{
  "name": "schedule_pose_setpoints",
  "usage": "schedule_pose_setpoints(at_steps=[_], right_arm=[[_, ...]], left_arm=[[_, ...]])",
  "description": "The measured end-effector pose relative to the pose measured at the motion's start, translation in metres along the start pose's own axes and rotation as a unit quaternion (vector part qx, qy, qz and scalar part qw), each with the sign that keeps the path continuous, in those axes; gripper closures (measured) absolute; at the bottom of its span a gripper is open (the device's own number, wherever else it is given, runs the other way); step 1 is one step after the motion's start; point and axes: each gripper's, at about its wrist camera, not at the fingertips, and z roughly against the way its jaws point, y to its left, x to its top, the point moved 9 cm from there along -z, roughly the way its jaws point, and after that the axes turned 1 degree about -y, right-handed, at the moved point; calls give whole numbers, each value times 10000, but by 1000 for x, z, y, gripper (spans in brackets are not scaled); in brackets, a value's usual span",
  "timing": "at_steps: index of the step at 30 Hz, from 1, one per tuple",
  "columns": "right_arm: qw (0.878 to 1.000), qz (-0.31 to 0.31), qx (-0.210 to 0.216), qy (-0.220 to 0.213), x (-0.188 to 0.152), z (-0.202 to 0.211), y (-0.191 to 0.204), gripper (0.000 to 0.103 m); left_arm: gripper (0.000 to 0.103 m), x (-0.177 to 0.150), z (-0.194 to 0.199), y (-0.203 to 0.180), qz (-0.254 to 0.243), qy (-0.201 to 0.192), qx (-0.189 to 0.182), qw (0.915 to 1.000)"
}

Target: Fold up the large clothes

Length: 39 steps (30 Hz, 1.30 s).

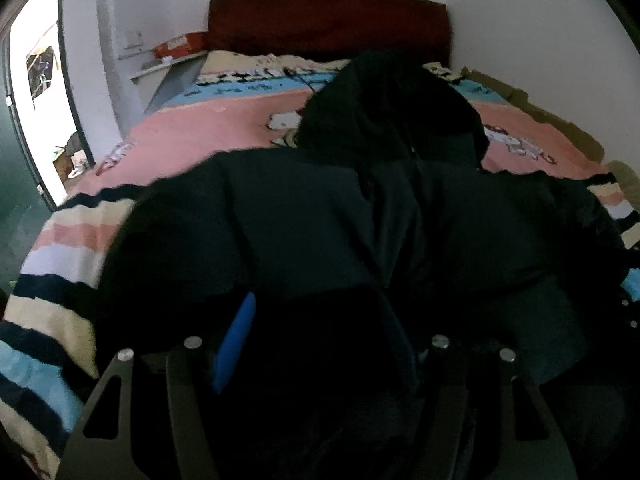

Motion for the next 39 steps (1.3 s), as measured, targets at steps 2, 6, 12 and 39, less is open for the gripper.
schedule_pose_setpoints(at_steps=[2,6,12,39], right_arm=[[10000,-16,8,0,-3,7,-5,10],[9999,-100,-14,121,-9,1,-10,10],[9998,-75,-86,156,-10,9,-6,10],[9995,-126,-217,-171,11,38,-9,10]], left_arm=[[41,1,7,5,-34,-20,140,9999],[41,-8,14,1,-272,143,340,9989],[41,-12,34,-3,-319,139,355,9988],[41,-2,26,29,-49,61,585,9983]])
